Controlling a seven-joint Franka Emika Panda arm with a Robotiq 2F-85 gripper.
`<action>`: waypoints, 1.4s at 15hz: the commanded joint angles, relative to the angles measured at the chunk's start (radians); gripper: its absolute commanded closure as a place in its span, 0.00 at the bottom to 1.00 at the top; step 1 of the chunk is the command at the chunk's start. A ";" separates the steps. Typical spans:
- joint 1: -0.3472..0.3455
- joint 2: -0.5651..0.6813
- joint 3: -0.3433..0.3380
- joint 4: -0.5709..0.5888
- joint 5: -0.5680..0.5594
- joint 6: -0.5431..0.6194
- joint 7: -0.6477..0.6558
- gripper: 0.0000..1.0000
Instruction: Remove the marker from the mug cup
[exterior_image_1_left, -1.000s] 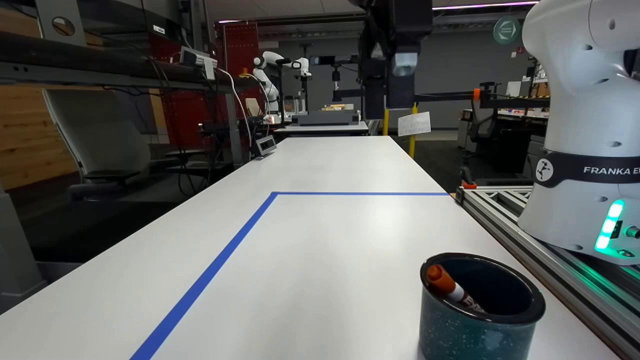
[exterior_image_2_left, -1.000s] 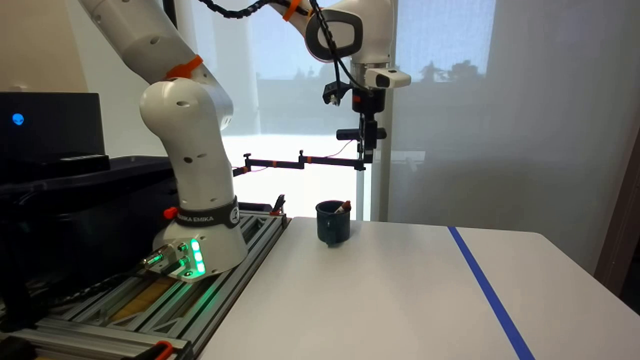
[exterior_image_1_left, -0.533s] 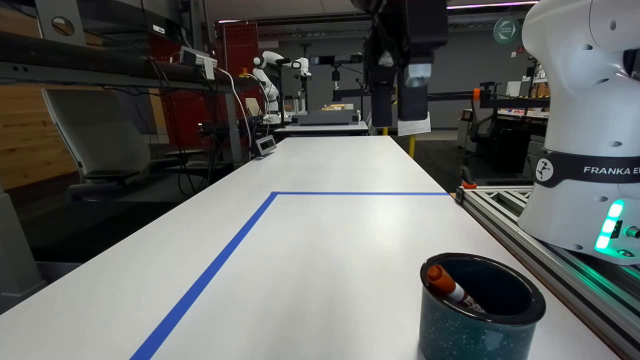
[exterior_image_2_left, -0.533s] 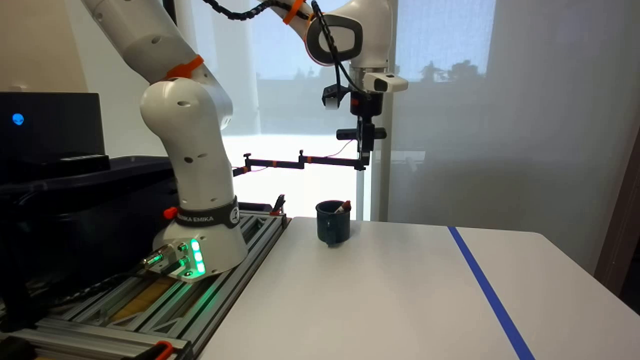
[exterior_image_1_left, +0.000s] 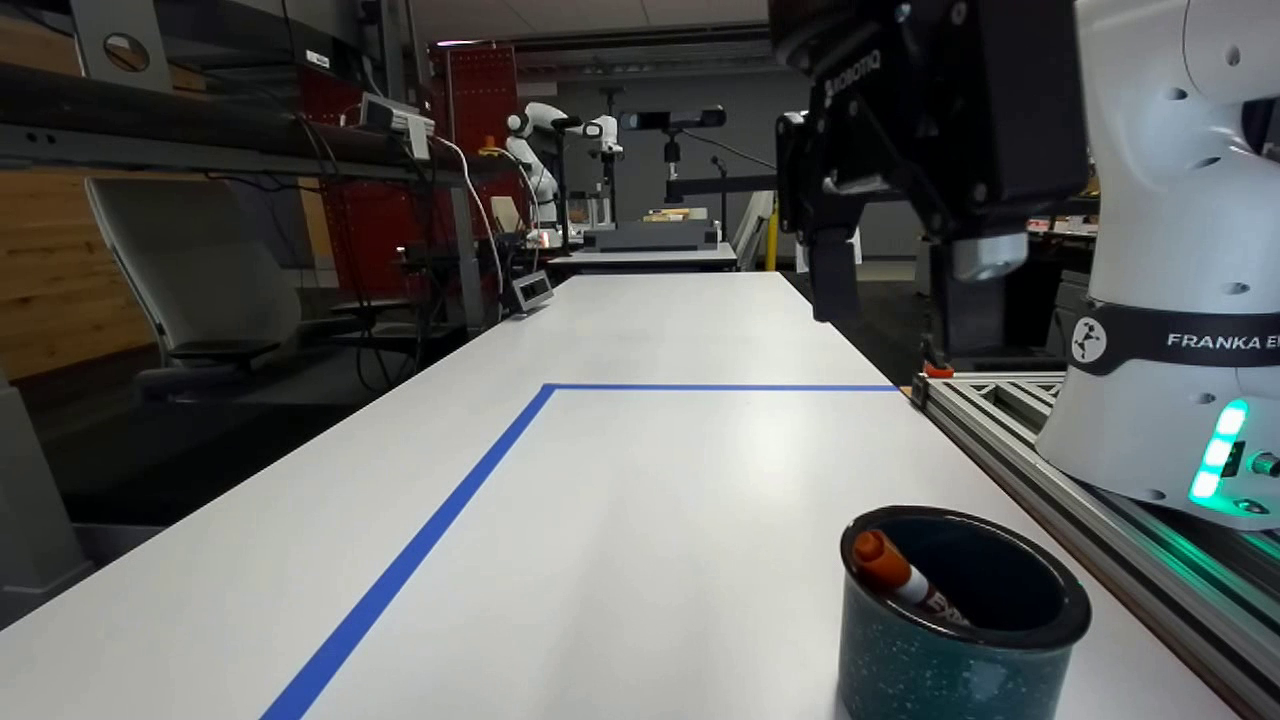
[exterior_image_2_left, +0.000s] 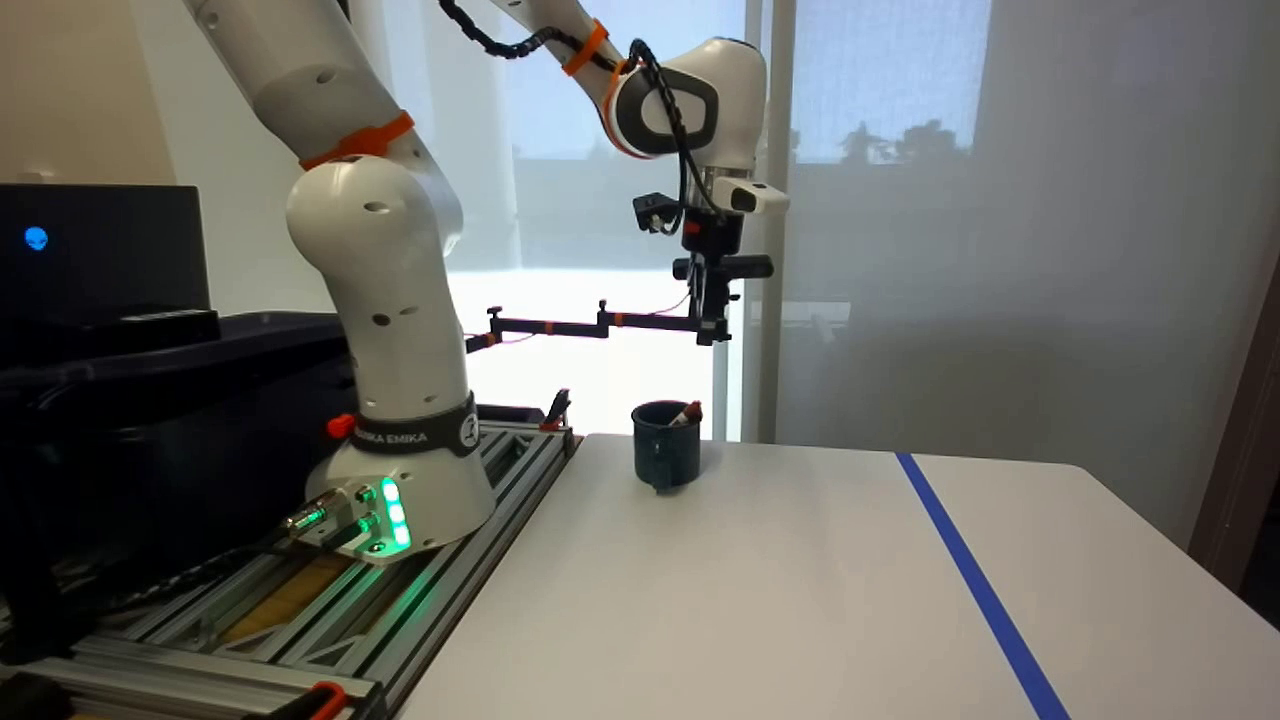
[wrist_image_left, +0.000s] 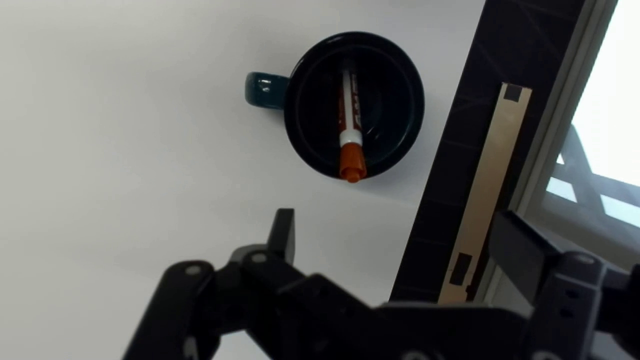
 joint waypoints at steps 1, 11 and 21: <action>0.009 0.024 0.041 0.001 -0.015 0.021 0.065 0.00; -0.005 0.132 0.108 0.001 -0.061 0.106 0.248 0.00; -0.015 0.214 0.087 0.000 -0.126 0.198 0.194 0.00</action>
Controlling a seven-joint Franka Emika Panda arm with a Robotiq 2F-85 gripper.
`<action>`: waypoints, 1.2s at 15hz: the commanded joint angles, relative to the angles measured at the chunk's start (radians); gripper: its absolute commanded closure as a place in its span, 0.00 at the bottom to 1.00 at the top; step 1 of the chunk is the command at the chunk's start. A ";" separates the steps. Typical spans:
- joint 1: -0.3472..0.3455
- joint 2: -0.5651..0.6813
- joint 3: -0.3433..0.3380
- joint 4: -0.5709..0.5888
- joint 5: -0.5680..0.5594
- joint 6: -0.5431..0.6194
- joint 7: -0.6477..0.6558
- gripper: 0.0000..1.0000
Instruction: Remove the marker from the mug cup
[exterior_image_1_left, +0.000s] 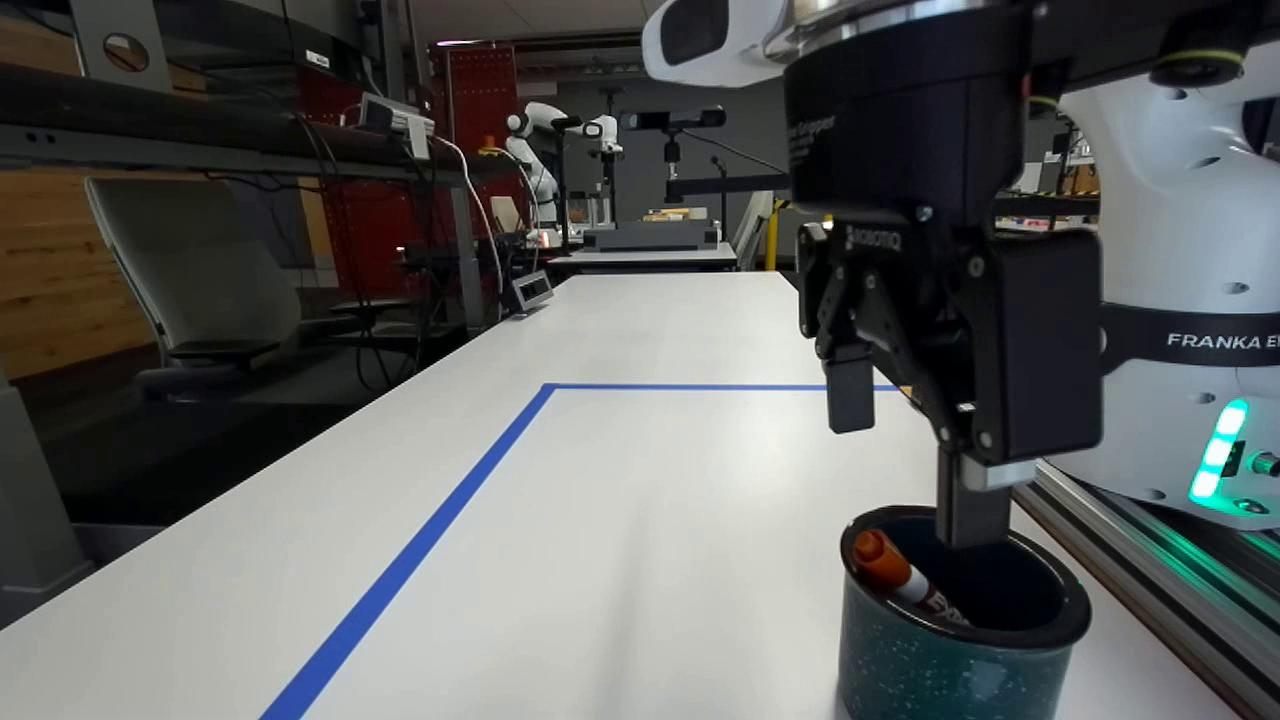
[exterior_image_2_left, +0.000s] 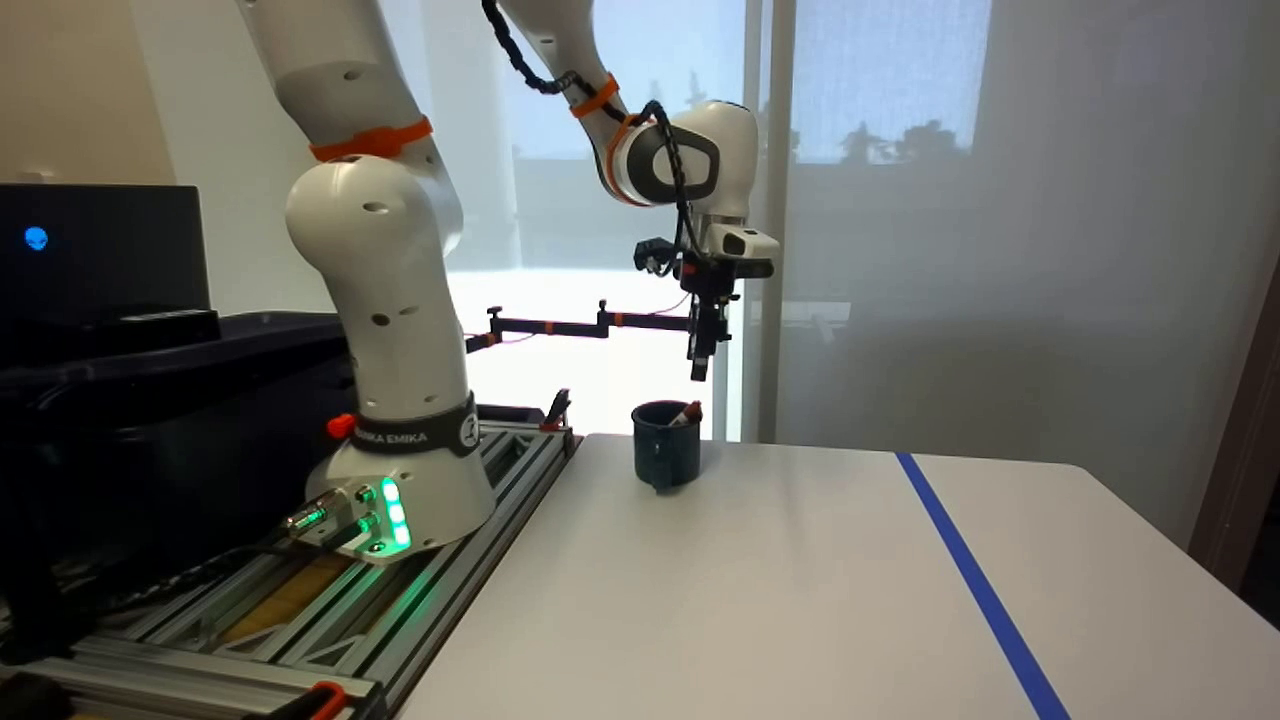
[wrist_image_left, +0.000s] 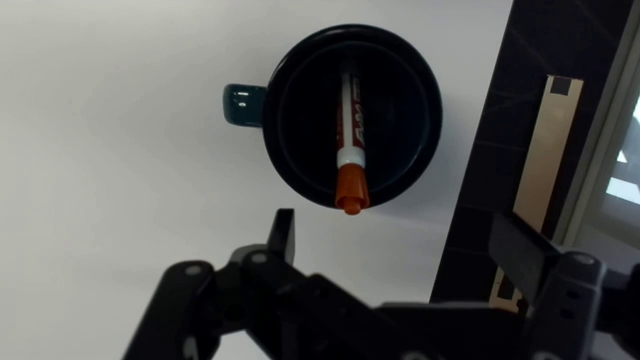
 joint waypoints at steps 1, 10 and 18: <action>-0.011 0.034 -0.006 0.000 -0.046 0.043 -0.010 0.00; -0.019 0.113 -0.018 0.000 -0.107 0.138 -0.020 0.00; -0.024 0.144 -0.029 0.001 -0.130 0.182 -0.012 0.38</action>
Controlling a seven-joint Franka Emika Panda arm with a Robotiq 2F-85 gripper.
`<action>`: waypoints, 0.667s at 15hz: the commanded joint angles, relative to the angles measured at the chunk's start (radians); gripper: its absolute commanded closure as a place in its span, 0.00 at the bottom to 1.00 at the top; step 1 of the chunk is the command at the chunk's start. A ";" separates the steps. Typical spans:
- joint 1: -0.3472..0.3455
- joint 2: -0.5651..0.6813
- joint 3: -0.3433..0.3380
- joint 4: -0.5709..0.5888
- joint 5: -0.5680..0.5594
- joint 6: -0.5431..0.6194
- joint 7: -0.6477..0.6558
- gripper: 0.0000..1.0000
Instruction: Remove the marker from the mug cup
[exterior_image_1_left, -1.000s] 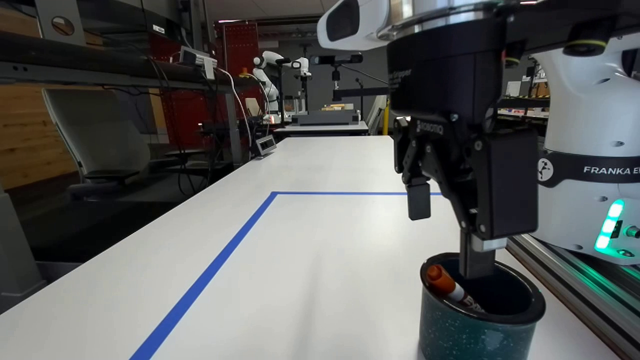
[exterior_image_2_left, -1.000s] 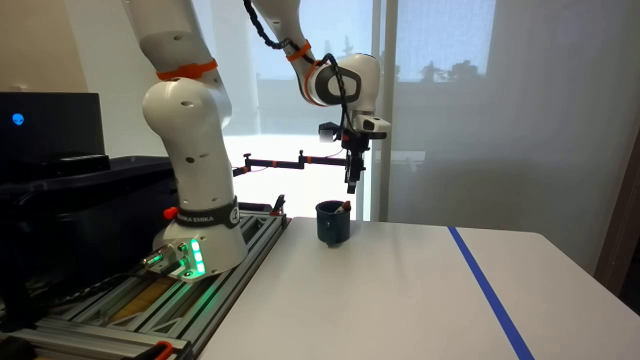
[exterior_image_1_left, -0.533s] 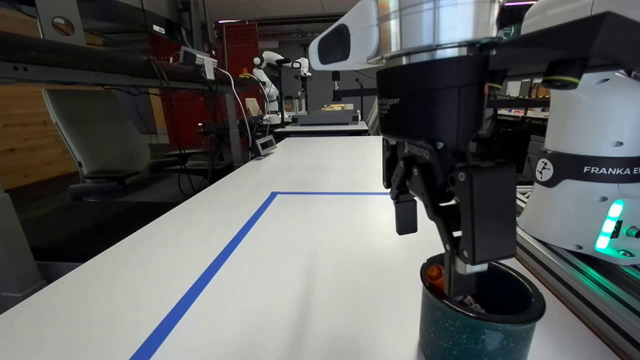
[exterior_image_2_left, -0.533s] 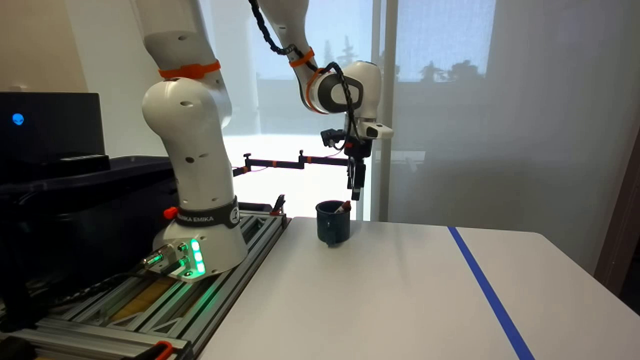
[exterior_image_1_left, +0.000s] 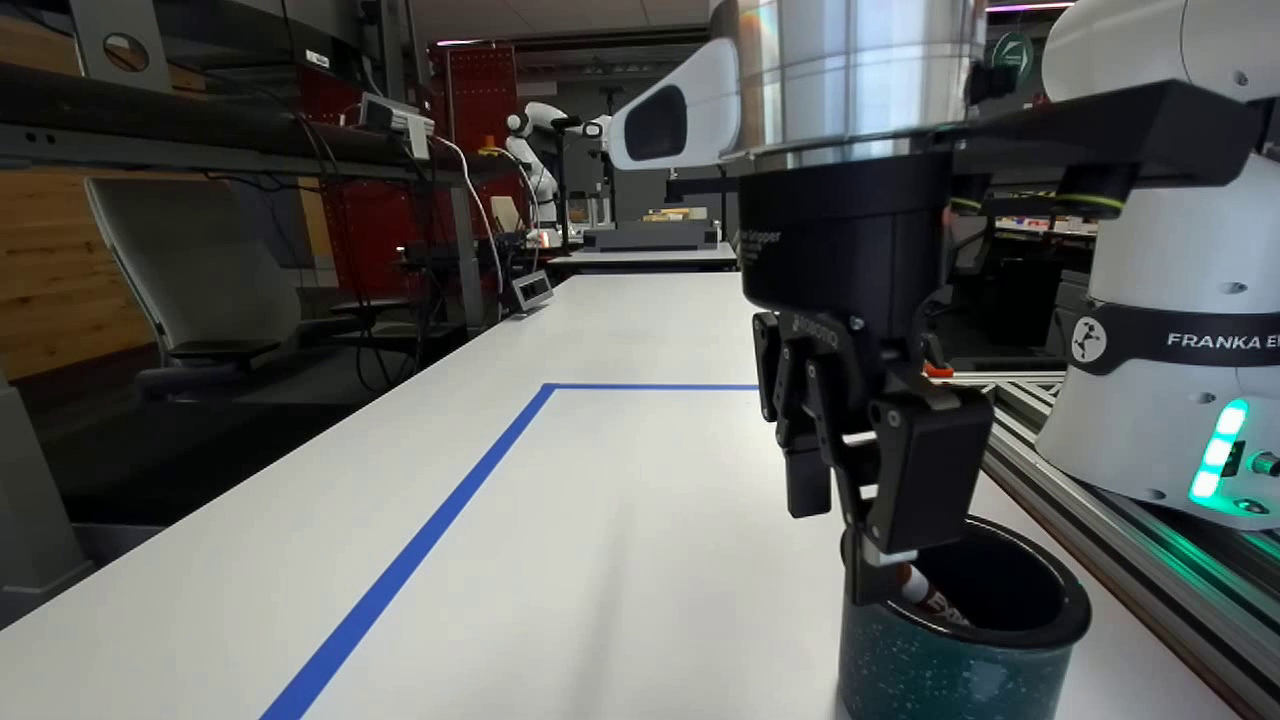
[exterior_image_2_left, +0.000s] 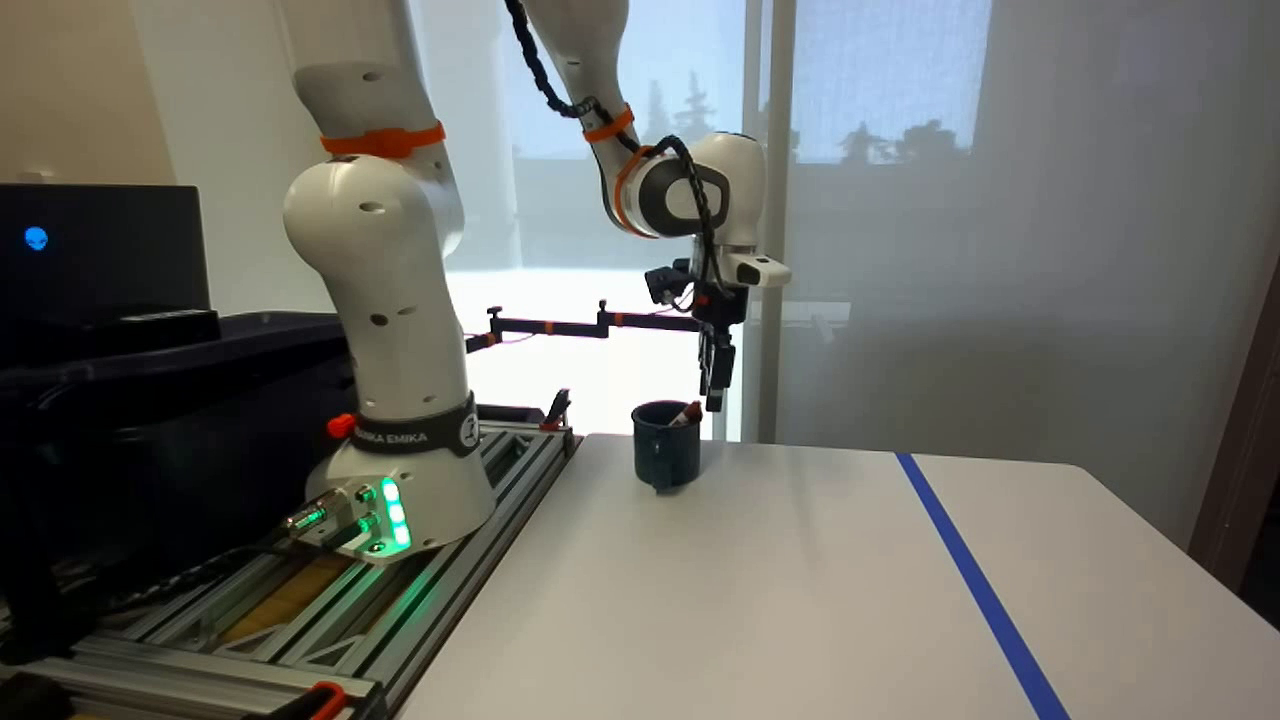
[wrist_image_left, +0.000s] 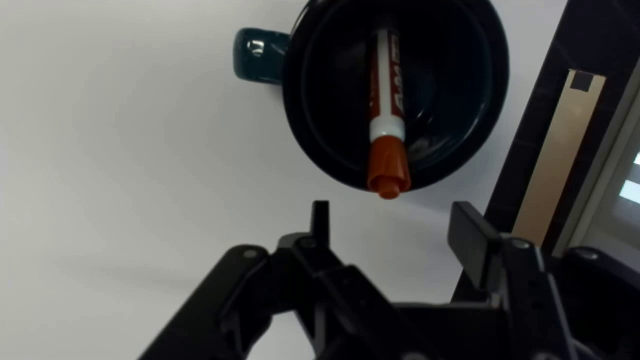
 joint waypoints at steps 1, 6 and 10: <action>-0.004 0.008 -0.004 0.000 -0.018 0.022 0.003 0.33; 0.011 -0.022 -0.006 0.001 0.042 -0.085 -0.010 0.44; 0.009 -0.027 -0.005 0.003 0.042 -0.157 0.001 0.35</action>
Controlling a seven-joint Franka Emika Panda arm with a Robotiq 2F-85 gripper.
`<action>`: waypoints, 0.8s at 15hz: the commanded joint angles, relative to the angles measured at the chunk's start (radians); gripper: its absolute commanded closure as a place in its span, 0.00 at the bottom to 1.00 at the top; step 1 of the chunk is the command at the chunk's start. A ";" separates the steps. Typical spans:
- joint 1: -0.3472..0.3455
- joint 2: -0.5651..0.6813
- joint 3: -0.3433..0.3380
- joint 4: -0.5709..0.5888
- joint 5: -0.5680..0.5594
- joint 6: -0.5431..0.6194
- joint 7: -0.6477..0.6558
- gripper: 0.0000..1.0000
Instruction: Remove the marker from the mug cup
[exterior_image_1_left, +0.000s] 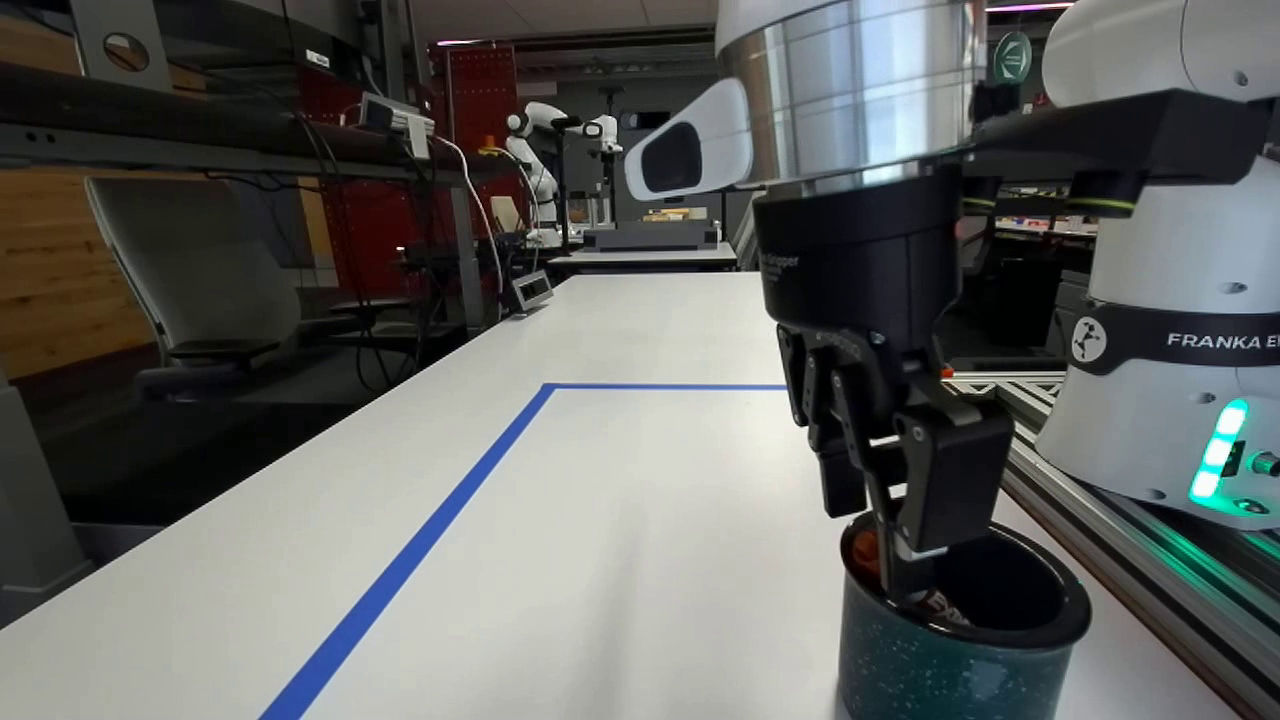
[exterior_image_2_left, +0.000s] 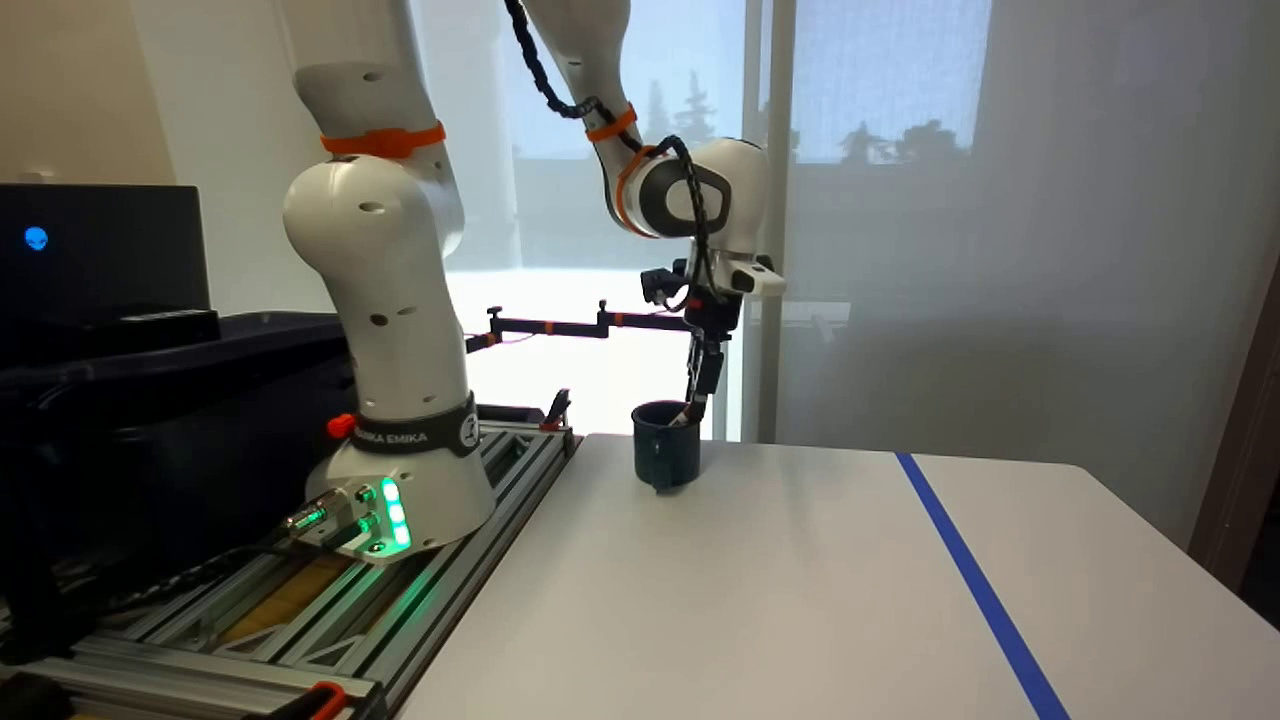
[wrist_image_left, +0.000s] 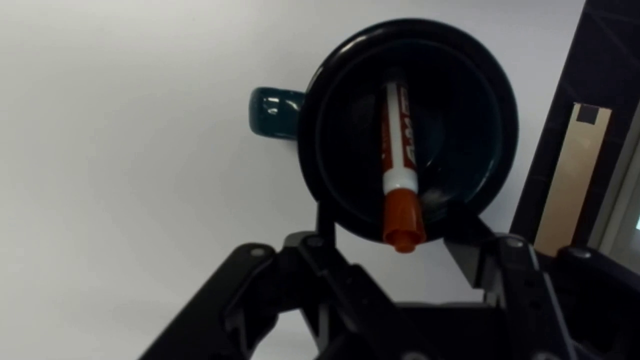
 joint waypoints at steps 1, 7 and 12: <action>0.010 -0.034 -0.001 0.000 0.021 -0.075 0.002 0.32; 0.014 -0.036 -0.003 0.002 0.051 -0.076 -0.021 0.28; 0.020 -0.027 0.000 0.003 0.078 -0.072 -0.024 0.40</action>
